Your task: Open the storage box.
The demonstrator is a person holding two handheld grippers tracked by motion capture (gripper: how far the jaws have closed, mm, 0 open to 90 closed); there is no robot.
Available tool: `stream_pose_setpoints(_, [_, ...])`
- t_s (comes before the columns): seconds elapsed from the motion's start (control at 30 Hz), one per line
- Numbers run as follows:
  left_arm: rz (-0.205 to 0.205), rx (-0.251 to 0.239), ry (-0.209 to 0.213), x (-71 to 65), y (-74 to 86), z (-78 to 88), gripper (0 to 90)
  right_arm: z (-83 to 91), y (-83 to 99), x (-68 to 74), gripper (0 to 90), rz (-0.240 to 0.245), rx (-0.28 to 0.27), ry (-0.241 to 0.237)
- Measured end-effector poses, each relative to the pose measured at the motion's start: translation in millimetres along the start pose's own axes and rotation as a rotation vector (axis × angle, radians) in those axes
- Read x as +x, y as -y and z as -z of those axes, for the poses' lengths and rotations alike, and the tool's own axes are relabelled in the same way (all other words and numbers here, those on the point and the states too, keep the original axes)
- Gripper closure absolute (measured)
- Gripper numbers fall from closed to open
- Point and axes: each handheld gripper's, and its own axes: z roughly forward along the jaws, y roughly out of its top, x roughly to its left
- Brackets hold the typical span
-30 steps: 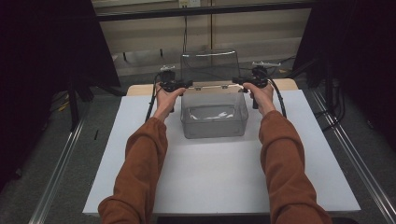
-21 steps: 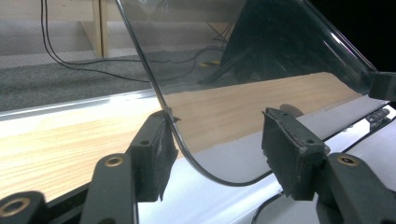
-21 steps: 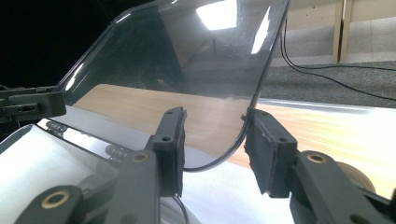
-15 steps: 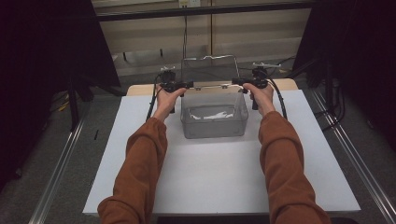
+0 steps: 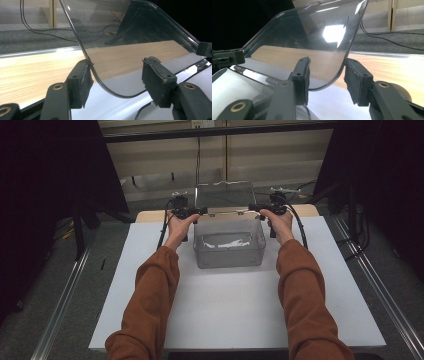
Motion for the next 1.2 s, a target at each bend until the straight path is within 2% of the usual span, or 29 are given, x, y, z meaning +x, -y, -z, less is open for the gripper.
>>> stream_pose_setpoints(0.13, [0.029,0.005,-0.002,0.9,0.7,-0.7,39.6,0.1,-0.1,1.8,53.8,0.015,-0.001,0.026])
stream_pose_setpoints(0.43, [0.051,0.002,-0.003,3.4,2.3,-2.3,37.1,0.0,1.4,1.2,53.0,0.012,-0.01,0.022])
stream_pose_setpoints(0.53, [0.02,0.009,-0.027,1.4,1.4,-2.4,33.7,-0.2,1.7,0.8,51.3,0.017,-0.008,0.024])
stream_pose_setpoints(0.57, [0.02,0.014,-0.003,1.3,1.7,-2.4,33.3,-0.4,2.0,0.6,50.7,0.02,-0.006,0.027])
stream_pose_setpoints(0.6, [0.019,0.007,0.037,0.5,2.4,-2.8,41.1,-0.7,2.6,0.4,53.5,0.015,-0.004,0.018])
stream_pose_setpoints(0.63, [-0.009,0.013,-0.001,-2.2,2.7,-3.4,43.5,-0.8,3.1,0.0,50.7,0.002,-0.013,-0.004])
stream_pose_setpoints(0.67, [-0.025,0.007,-0.041,-3.9,3.3,-4.0,38.8,-1.6,3.5,0.9,47.1,0.02,0.005,0.02])
stream_pose_setpoints(0.73, [-0.007,-0.002,-0.03,-1.3,5.1,-5.7,33.4,-2.0,4.6,1.1,39.3,0.031,-0.006,0.055])
stream_pose_setpoints(0.77, [0.0,-0.006,-0.039,0.1,5.6,-5.6,29.7,-1.6,4.8,0.6,33.8,0.028,-0.009,0.07])
stream_pose_setpoints(0.8, [0.009,-0.009,-0.035,1.3,6.0,-5.5,25.7,-0.8,5.1,0.2,31.3,0.023,-0.007,0.081])
stream_pose_setpoints(0.83, [0.012,-0.017,-0.025,1.7,6.5,-5.7,26.0,-0.4,5.2,-0.4,30.8,0.019,-0.007,0.074])
stream_pose_setpoints(0.9, [-0.018,-0.03,-0.034,0.4,5.9,-5.3,25.4,0.0,4.9,0.4,28.3,0.035,-0.009,0.086])
stream_pose_setpoints(1.0, [-0.032,-0.045,-0.03,-0.3,5.1,-3.9,21.7,0.9,3.8,3.3,26.5,0.073,-0.009,0.103])
stream_pose_setpoints(1.2, [-0.089,-0.049,-0.053,-2.5,3.9,1.9,15.8,5.8,4.8,7.1,19.9,0.12,-0.026,0.128])
